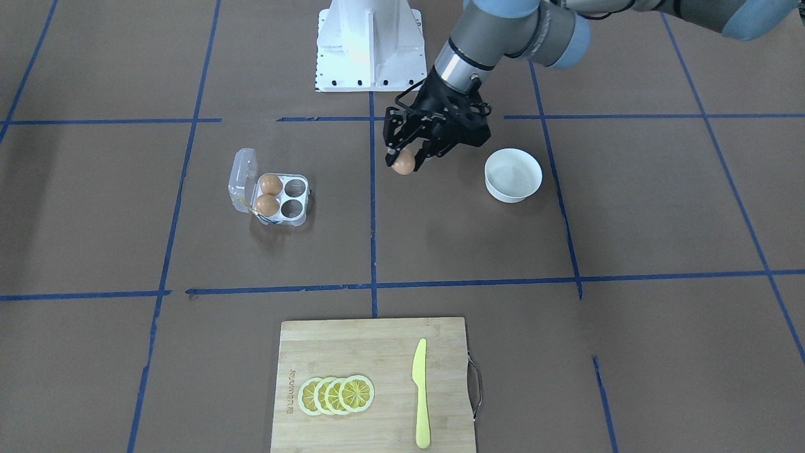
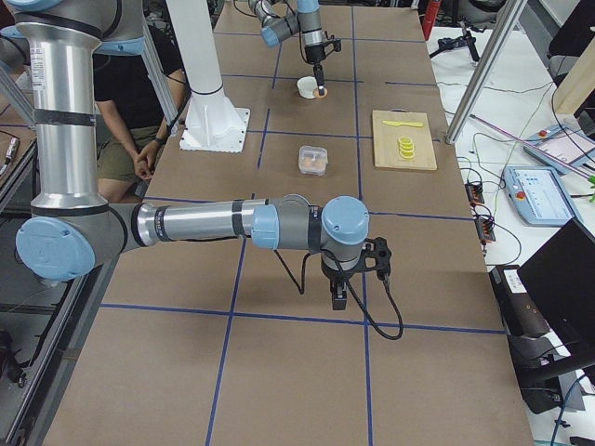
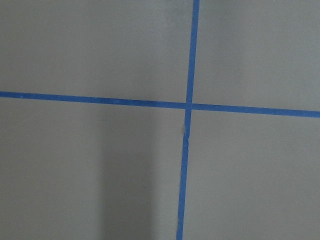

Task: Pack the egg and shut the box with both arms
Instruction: 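Lift the egg with the left gripper and carry it to the carton, then release the egg into the empty carton cup and withdraw the left arm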

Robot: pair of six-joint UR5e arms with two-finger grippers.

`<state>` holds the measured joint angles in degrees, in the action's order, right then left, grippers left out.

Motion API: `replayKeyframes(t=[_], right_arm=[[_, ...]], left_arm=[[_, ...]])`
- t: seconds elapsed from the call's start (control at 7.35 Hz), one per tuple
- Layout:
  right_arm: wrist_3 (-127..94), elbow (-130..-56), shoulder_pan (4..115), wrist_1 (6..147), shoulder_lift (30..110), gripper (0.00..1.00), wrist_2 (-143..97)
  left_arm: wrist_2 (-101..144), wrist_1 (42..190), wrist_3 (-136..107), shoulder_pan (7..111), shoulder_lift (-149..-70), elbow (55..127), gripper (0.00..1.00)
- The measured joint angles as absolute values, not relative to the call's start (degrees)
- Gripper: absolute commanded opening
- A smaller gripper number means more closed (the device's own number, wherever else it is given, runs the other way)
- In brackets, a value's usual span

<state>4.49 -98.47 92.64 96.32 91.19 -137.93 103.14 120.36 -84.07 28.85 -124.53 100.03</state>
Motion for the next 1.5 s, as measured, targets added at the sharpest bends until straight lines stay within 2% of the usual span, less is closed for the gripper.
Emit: replayKeyframes(t=[0.41, 0.68, 0.82, 1.22, 1.5], right_arm=[[4.5, -98.3, 92.6, 96.3, 91.2, 1.00, -138.0], [4.4, -98.3, 92.6, 96.3, 91.2, 1.00, -138.0], [4.4, -98.2, 92.6, 96.4, 91.3, 1.00, -137.9], [4.4, -98.1, 92.6, 96.4, 91.5, 1.00, -138.0], [4.4, -98.3, 92.6, 96.4, 91.7, 1.00, -138.0]], left_arm=[[91.9, 137.7, -85.8, 20.3, -136.7, 79.4, 0.00], [90.2, 141.5, -85.8, 19.1, -142.2, 71.6, 0.00], [90.0, 142.0, -85.8, 19.1, -143.2, 69.9, 0.99], [91.3, 142.0, -86.0, 20.5, -143.5, 70.1, 1.00], [100.4, 136.6, -85.4, 25.3, -140.6, 76.2, 1.00]])
